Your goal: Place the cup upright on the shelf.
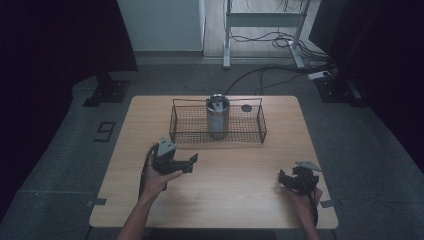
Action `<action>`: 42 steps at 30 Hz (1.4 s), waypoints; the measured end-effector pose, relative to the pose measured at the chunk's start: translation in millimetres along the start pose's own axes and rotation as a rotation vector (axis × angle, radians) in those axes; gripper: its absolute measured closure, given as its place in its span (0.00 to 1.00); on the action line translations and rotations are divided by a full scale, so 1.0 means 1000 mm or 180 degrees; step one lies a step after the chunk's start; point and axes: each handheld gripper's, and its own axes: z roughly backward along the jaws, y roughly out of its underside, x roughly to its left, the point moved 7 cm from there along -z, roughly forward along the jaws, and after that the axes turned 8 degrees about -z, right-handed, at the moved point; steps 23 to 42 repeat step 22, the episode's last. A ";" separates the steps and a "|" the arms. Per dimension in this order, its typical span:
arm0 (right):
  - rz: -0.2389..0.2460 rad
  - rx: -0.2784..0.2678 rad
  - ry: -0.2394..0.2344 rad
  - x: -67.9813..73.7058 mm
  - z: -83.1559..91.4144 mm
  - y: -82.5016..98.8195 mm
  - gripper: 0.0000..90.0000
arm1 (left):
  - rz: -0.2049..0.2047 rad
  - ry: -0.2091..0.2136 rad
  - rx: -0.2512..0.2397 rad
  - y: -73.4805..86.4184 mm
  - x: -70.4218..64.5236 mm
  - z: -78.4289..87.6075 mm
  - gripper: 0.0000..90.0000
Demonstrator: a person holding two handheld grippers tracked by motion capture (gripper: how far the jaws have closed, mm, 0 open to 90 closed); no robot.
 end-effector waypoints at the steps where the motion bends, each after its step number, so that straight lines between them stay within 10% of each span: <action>1: 0.0001 -0.0001 0.0000 0.000 0.000 0.000 0.14 | 0.0012 0.0026 0.0022 0.012 -0.001 0.006 0.01; 15: -0.0003 0.0001 0.0004 0.000 0.000 0.000 0.14 | 0.0116 0.0151 0.0259 0.065 -0.011 0.023 0.02; 42: -0.0004 0.0003 0.0002 0.000 0.000 0.000 0.14 | 0.0179 0.0158 0.0287 0.068 -0.010 0.021 0.03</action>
